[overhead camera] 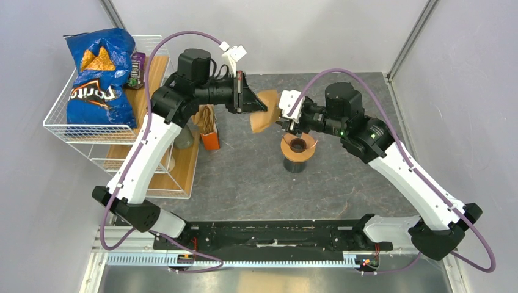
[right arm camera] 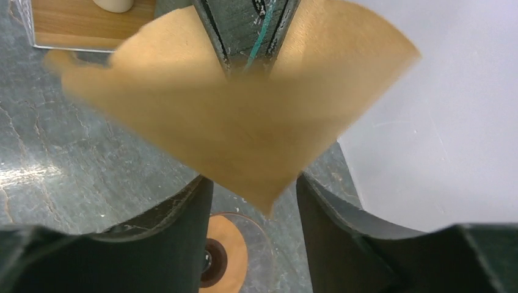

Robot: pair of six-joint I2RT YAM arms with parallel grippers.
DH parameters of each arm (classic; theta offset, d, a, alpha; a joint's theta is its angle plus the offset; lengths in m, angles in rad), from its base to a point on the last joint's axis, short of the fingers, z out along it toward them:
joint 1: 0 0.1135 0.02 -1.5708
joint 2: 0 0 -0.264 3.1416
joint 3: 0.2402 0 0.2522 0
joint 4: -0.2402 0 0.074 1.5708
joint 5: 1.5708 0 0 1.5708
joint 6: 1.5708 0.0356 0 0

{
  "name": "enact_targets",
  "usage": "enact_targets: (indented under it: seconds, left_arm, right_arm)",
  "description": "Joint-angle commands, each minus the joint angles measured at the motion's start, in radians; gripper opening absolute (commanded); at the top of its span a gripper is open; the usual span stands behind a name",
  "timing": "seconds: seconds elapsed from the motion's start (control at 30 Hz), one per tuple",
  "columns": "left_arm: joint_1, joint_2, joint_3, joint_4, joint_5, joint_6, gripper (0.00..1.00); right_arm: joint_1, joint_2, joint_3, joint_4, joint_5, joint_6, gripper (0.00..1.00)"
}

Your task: Place the coffee filter in the dripper

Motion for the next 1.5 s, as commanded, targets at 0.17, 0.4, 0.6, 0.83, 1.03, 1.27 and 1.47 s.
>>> enact_targets:
  seconds: [0.17,0.4,0.6,0.83,1.03,1.27,1.47]
  left_arm:
    - [-0.001,-0.014,-0.022,0.030,0.014,-0.138,0.02]
    - [0.020,-0.012,-0.080,0.134,0.082,-0.306,0.02]
    - [0.048,-0.006,-0.107,0.209,0.145,-0.413,0.02]
    - [0.066,-0.005,-0.153,0.249,0.169,-0.476,0.02]
    - [0.068,0.001,-0.188,0.292,0.199,-0.549,0.02]
    - [0.087,0.001,-0.205,0.314,0.211,-0.571,0.02]
    - [0.108,0.002,-0.233,0.324,0.214,-0.580,0.02]
  right_arm:
    - [0.009,-0.026,0.025,0.057,-0.001,-0.008,0.79]
    - [0.039,-0.035,-0.007,0.057,0.018,-0.063,0.97]
    - [0.072,-0.061,-0.064,0.092,0.066,-0.147,0.97]
    - [0.099,-0.058,-0.089,0.178,0.158,-0.171,0.96]
    - [0.119,-0.039,-0.118,0.274,0.268,-0.200,0.97]
    - [0.120,-0.060,-0.133,0.269,0.231,-0.221,0.88]
    - [0.119,-0.066,-0.122,0.225,0.201,-0.225,0.60]
